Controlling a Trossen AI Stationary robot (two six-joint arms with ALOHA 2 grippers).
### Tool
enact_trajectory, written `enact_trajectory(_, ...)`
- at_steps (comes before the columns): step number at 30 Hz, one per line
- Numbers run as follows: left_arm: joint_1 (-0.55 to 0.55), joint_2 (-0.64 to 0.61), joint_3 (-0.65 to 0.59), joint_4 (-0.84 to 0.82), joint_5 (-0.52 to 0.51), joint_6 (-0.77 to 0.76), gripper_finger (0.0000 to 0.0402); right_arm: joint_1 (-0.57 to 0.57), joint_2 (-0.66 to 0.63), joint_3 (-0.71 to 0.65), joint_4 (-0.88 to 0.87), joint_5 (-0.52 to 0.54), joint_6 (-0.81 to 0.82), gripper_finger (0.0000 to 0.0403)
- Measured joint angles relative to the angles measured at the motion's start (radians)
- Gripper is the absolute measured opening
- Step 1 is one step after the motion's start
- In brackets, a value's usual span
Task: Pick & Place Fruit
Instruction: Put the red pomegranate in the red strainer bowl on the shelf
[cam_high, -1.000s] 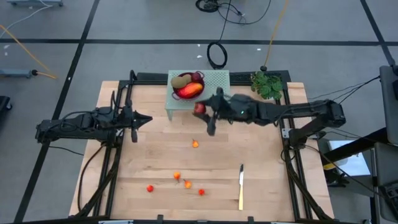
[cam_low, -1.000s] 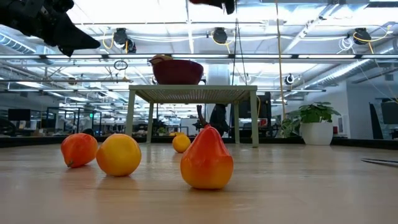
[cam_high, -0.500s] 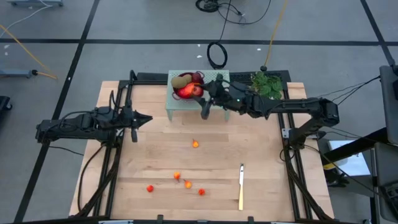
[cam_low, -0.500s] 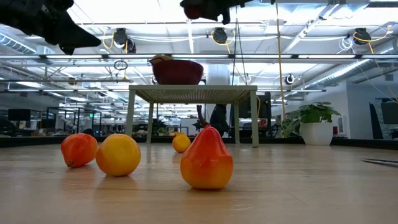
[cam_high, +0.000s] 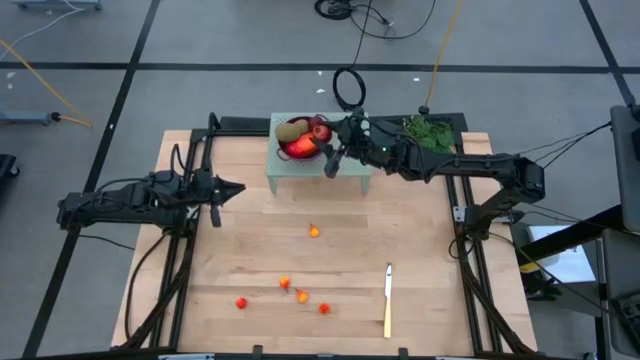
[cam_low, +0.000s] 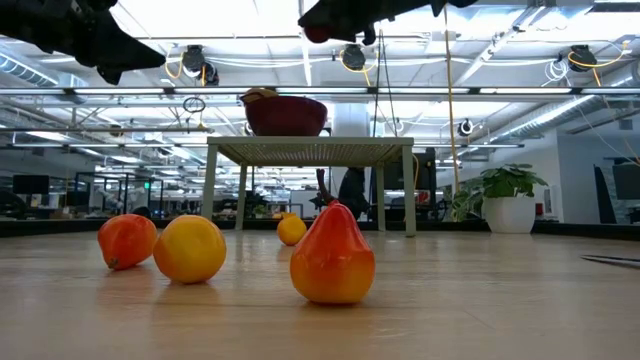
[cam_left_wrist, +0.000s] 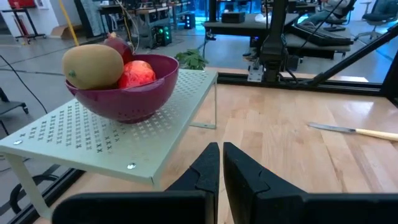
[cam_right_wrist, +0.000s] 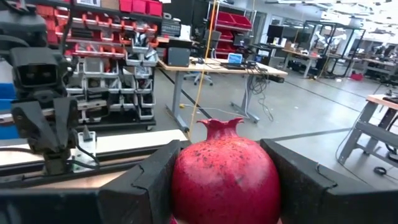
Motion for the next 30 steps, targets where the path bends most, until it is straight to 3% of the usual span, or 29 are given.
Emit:
enact_trajectory(5,0.0,0.0,0.0,-0.001,-0.007,0.0,0.0021,-0.027,0.0,0.006,-0.008,-0.044,0.0,0.0201)
enact_trajectory(12,0.0,-0.001,0.0,-0.002,-0.053,0.0,0.0021,-0.049,-0.001,0.122,-0.199,-0.05,-0.004,0.0201)
enact_trajectory(20,0.0,-0.001,0.0,-0.002,-0.053,0.0,0.0021,-0.053,0.001,0.167,-0.279,-0.05,0.004,0.0201)
enact_trajectory(25,0.0,-0.001,0.0,-0.002,-0.054,-0.001,0.0021,-0.054,0.041,0.178,-0.319,-0.052,0.008,0.0201)
enact_trajectory(30,0.0,-0.001,0.0,-0.002,-0.054,-0.001,0.0021,-0.06,0.136,0.311,-0.461,-0.08,-0.004,0.0201)
